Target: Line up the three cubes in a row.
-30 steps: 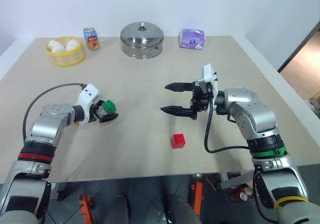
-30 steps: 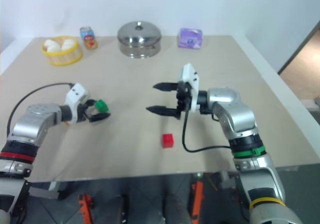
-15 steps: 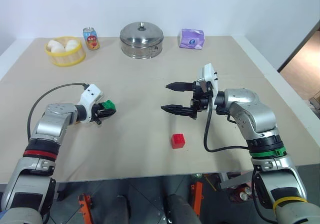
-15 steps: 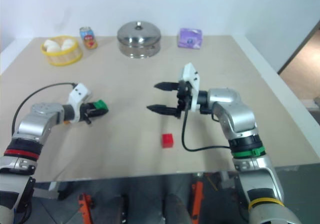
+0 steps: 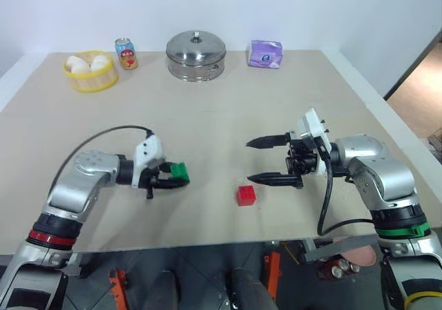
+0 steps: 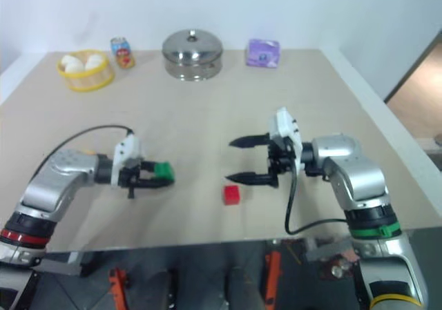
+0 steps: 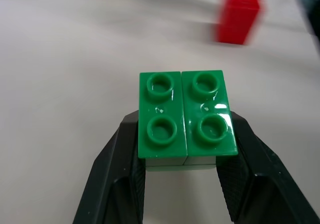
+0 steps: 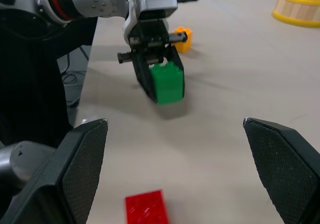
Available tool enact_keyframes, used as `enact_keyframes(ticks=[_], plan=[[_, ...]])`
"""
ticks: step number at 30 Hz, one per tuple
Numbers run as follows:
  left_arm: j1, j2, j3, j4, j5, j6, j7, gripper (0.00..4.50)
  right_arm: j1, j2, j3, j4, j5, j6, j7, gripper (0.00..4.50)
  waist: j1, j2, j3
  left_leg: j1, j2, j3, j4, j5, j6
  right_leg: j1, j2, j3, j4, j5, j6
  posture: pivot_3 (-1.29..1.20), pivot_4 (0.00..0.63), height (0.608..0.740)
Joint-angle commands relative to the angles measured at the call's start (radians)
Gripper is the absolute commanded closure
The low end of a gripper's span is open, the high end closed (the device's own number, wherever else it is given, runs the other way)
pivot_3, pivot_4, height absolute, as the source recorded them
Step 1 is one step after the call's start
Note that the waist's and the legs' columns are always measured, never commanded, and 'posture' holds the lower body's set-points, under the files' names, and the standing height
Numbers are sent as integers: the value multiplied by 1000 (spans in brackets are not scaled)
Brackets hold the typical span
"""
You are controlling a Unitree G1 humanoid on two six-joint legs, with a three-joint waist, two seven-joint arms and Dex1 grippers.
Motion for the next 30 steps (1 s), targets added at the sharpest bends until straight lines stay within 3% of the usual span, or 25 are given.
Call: enact_keyframes(ticks=[1,30], plan=[[-5,-9,-19,-56,14,-13,12,3159,-6,-25,-30,-52,-8,-42,11,0,0,0,0,0,0,0,0,1,1,0,0,0,0,0,-1,0,150,739],[-16,-86,-133,-80,108,45,89,3159,10,-49,-41,-87,-12,-47,-22,0,3,0,0,-2,0,0,7,1,2,2,0,1,0,1,0,0,150,739]])
